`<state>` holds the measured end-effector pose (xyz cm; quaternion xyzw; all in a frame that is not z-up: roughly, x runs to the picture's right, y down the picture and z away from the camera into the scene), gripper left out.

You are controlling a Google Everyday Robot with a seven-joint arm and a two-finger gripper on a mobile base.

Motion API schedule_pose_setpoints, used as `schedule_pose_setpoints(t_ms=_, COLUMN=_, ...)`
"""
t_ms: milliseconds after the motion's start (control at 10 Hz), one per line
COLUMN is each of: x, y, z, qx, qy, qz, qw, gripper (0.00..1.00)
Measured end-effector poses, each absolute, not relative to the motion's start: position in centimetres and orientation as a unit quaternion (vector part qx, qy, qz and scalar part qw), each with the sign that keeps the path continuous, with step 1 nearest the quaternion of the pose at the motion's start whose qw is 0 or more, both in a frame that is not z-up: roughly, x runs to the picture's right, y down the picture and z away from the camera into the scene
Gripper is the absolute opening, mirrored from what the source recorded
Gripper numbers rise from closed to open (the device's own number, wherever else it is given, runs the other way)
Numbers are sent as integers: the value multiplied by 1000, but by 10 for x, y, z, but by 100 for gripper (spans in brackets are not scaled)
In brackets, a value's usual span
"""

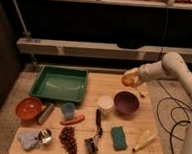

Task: Place apple in table surface

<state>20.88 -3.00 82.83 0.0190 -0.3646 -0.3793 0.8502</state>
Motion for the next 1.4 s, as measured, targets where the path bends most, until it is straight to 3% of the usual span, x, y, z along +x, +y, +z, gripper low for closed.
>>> schedule_pose_setpoints(t_ms=400, x=210, y=-42, z=838, qx=22, qy=-351, qz=-388, qw=852, gripper=0)
schedule_pose_setpoints(t_ms=800, x=264, y=-58, z=791, qx=42, qy=-304, qz=-383, qw=871, gripper=0)
schedule_pose_setpoints(t_ms=1400, x=305, y=26, z=714, qx=-15, qy=-280, qz=-364, qw=888, gripper=0)
